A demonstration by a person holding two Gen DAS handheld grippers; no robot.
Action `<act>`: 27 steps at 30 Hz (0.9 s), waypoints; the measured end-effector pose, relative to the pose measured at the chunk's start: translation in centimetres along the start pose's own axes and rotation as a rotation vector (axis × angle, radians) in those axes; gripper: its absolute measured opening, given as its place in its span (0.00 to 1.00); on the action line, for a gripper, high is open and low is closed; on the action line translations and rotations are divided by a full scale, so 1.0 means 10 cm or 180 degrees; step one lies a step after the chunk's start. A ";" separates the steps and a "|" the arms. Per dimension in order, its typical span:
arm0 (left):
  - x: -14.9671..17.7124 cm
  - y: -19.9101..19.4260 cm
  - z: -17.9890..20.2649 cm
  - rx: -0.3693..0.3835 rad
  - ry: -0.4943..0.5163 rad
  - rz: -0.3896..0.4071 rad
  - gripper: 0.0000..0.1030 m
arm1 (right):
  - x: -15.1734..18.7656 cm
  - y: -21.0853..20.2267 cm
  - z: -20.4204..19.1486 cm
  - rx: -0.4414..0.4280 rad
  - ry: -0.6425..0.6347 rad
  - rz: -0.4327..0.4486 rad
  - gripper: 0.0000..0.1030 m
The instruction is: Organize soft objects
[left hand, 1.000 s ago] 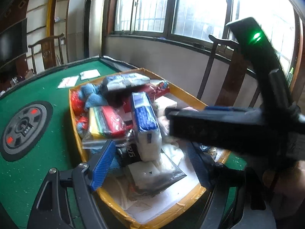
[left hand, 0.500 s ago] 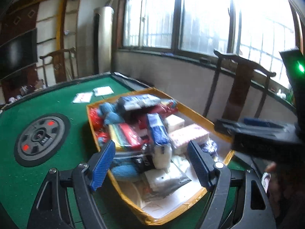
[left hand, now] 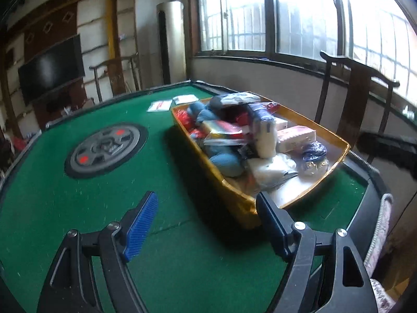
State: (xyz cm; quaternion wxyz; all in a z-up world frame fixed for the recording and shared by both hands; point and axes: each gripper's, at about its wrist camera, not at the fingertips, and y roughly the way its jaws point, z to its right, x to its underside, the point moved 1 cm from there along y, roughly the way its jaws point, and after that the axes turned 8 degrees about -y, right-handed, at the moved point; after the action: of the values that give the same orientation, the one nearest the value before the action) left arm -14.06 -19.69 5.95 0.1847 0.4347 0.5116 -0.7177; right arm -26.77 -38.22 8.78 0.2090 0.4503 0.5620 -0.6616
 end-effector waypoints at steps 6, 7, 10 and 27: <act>0.09 -0.09 -0.15 -0.0075 -0.0146 -0.0022 0.76 | 0.20 -0.18 -0.10 -0.0073 -0.0095 0.0002 0.77; 0.10 -0.11 -0.15 -0.0101 -0.0137 -0.0004 0.76 | 0.22 -0.19 -0.11 -0.0068 -0.0115 -0.0001 0.77; 0.13 -0.13 -0.11 -0.0145 -0.0064 0.0024 0.76 | 0.24 -0.19 -0.17 -0.0071 -0.0169 -0.0005 0.77; 0.16 -0.22 -0.01 -0.0344 0.0216 0.0192 0.76 | 0.22 -0.04 -0.20 -0.0124 -0.0093 0.0002 0.77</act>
State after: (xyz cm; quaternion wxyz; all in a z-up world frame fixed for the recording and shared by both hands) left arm -16.45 -18.41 5.85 0.2120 0.4634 0.5422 -0.6681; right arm -27.51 -35.77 7.21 0.2262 0.4367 0.5714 -0.6570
